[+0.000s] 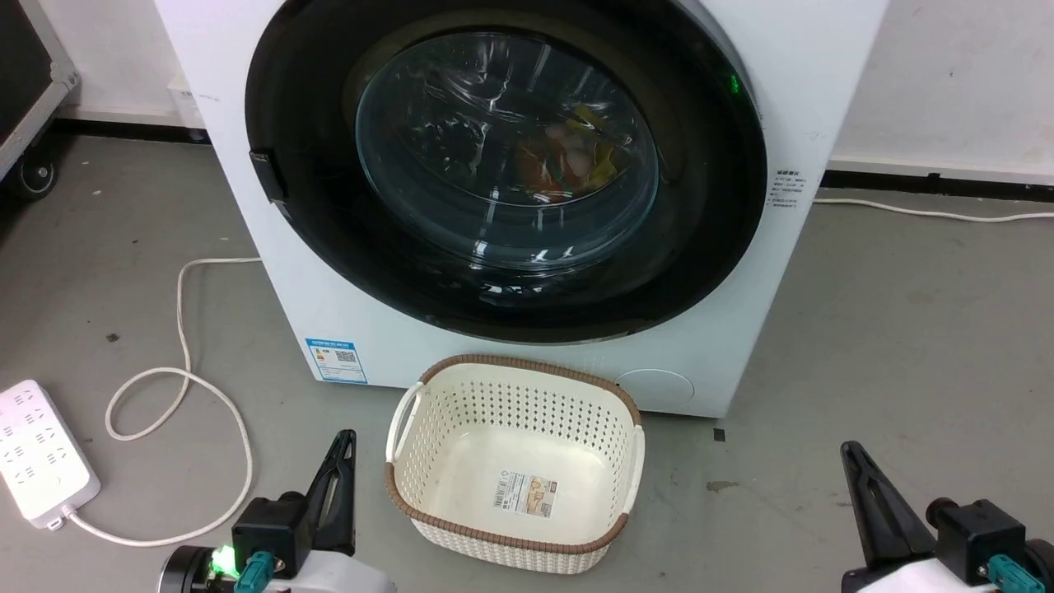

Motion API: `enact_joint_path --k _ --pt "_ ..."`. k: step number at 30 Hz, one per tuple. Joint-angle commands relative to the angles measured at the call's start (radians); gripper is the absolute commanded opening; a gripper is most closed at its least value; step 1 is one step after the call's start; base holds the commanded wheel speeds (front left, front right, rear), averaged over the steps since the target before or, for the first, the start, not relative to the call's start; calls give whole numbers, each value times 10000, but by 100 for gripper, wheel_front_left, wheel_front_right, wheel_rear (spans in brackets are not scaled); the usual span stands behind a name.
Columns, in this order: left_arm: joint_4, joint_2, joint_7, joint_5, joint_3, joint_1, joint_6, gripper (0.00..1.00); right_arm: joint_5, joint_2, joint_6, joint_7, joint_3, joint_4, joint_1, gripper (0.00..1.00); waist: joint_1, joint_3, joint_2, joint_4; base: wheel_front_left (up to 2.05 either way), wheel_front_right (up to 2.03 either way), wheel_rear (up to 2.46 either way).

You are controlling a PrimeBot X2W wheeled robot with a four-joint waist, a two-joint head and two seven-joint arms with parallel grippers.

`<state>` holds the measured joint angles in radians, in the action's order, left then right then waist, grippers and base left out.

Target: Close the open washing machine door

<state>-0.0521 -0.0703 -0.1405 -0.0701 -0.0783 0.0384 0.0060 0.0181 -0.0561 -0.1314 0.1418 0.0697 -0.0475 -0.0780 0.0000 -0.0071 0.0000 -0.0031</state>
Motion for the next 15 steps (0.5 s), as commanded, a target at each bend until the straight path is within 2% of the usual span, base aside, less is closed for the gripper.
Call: enact_joint_path --k 1,15 --pt "57 44 40 81 53 -140 -23 0 -26 27 3 -46 -33 91 172 0 0 1 0 1 0 0 0" --pt "154 77 327 211 206 -191 -31 0 -59 34 4 -334 -172 171 300 0 0 16 0 7 0 0 0"
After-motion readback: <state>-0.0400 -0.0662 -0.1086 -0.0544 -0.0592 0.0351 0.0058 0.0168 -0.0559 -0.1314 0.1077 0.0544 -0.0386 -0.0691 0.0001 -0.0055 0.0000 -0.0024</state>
